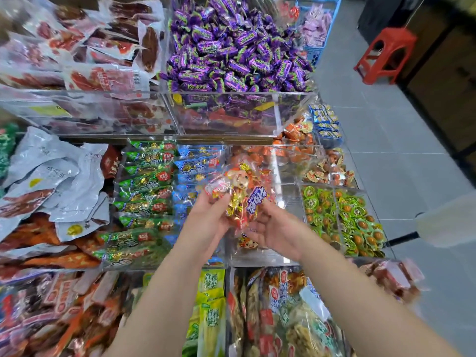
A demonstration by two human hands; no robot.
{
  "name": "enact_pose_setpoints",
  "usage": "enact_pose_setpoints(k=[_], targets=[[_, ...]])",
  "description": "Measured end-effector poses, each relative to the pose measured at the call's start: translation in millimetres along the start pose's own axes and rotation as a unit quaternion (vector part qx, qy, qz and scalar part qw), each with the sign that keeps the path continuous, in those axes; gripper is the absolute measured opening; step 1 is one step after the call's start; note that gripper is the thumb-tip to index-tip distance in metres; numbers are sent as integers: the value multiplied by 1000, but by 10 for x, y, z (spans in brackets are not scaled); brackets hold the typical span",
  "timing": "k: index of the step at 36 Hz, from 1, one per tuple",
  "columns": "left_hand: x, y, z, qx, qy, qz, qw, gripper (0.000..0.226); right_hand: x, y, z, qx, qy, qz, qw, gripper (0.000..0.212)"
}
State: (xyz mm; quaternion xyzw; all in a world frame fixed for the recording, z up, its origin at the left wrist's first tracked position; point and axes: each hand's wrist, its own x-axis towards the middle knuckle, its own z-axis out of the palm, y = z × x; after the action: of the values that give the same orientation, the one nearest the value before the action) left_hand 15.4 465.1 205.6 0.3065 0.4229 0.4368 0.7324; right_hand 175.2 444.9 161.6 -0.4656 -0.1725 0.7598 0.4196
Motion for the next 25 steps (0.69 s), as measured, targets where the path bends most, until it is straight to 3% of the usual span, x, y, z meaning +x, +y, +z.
enact_pose_setpoints(k=[3, 6, 8, 10, 13, 16, 18, 20, 21, 23, 25], targets=[[-17, -53, 96, 141, -10, 13, 990, 19, -11, -20, 39, 86, 18, -76, 993, 59], [14, -24, 21, 243, 45, 55, 967, 11, -76, -145, -80, 91, 60, -144, 984, 42], [45, 41, -77, 303, 97, 88, 944, 10, -144, -270, -193, -11, 133, -159, 978, 27], [78, 98, -190, 372, 130, 109, 913, 10, -174, -367, -343, -256, 210, -138, 934, 31], [175, 123, -306, 491, 138, 113, 853, 31, -93, -386, -449, -537, 163, -66, 825, 32], [342, 69, -314, 586, 94, 103, 798, 50, 160, -169, -404, -685, 97, -33, 721, 33], [437, -17, -303, 703, 70, 79, 704, 59, 367, 34, -400, -707, 83, -37, 702, 43], [496, -119, -327, 791, 68, 73, 604, 67, 520, 209, -434, -698, 96, -44, 708, 45], [511, -163, -342, 805, 71, 70, 584, 70, 569, 266, -458, -691, 111, -53, 712, 45], [534, -221, -372, 811, 72, 65, 577, 75, 630, 334, -510, -693, 148, -80, 701, 55], [558, -250, -402, 816, 68, 65, 571, 78, 645, 385, -551, -708, 196, -91, 672, 84]])
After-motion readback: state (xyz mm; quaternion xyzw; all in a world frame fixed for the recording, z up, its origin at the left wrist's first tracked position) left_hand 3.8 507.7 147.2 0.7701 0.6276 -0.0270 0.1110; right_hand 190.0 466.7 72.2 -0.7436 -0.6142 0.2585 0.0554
